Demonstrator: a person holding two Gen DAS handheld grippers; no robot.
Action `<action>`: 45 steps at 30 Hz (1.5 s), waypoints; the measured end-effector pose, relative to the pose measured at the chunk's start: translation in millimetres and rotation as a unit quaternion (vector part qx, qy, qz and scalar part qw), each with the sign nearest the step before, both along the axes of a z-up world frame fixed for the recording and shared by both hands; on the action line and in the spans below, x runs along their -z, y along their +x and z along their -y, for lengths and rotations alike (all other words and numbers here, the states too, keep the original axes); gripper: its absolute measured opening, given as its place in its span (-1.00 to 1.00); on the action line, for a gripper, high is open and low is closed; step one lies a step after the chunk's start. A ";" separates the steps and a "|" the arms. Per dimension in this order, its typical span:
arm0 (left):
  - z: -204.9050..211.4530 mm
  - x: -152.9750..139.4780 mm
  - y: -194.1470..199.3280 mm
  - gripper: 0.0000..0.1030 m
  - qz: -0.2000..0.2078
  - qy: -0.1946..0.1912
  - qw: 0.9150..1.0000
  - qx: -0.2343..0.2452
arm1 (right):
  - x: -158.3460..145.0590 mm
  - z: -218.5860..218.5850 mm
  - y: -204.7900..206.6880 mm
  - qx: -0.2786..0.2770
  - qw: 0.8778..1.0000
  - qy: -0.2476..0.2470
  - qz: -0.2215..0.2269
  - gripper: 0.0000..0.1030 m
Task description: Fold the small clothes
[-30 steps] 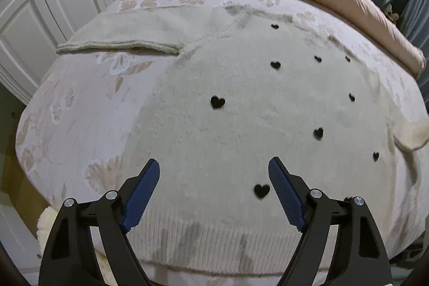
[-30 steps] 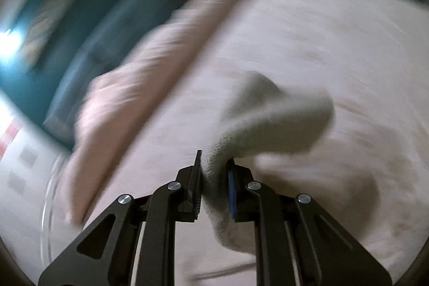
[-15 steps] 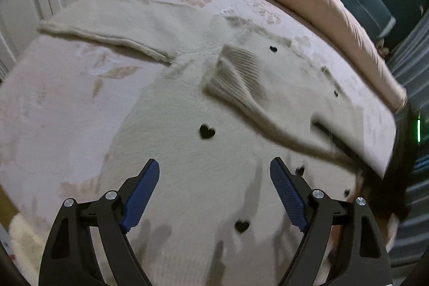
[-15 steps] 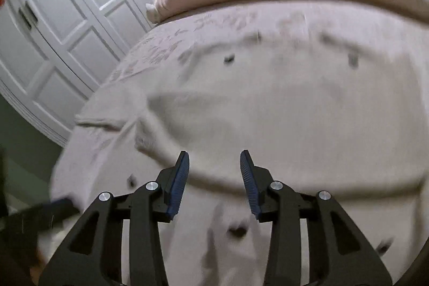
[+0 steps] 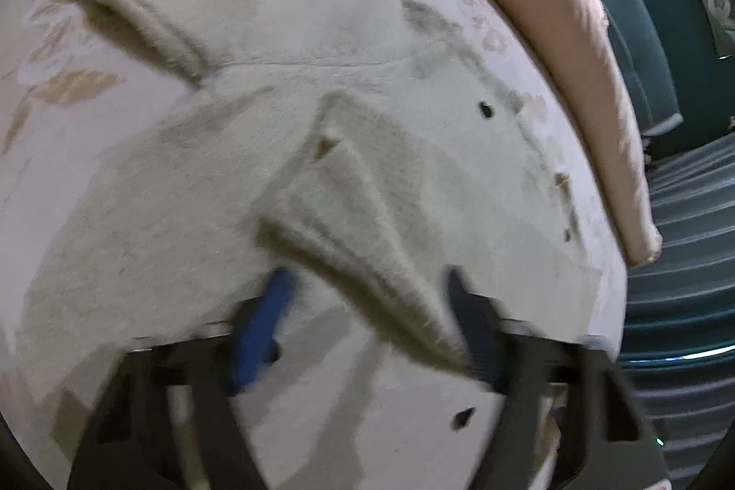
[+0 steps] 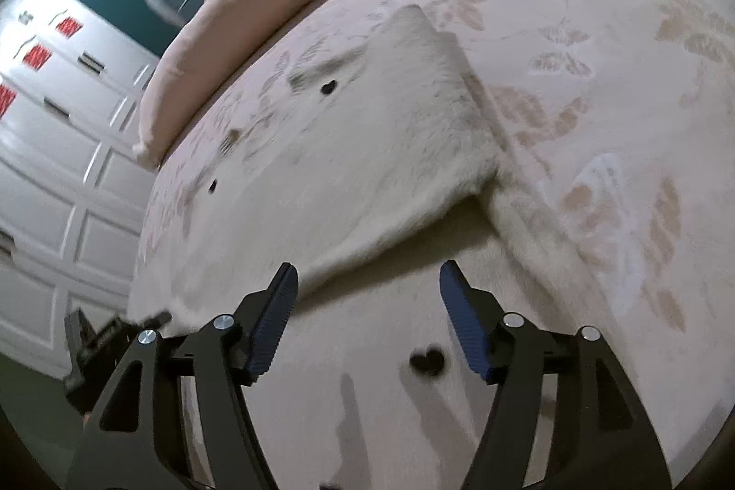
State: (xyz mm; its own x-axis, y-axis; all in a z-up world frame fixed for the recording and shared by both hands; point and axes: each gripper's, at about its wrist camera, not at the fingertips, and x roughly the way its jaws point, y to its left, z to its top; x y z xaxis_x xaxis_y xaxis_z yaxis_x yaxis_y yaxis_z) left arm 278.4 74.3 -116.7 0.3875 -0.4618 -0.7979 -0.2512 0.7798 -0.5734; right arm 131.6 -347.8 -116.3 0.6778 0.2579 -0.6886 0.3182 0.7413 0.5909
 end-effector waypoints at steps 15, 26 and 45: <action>21.1 -123.7 37.9 -1.00 0.200 0.025 0.978 0.046 | -23.0 38.1 15.1 0.094 0.992 -0.018 0.085 -0.86; 50.4 3.5 11.6 0.18 0.002 -0.067 0.998 0.017 | 17.1 36.5 -7.8 0.089 0.995 -0.043 0.002 -0.52; 43.8 -33.3 101.4 -0.90 0.093 0.108 0.983 0.113 | 12.7 22.6 105.3 0.022 0.982 -0.180 -0.058 -0.42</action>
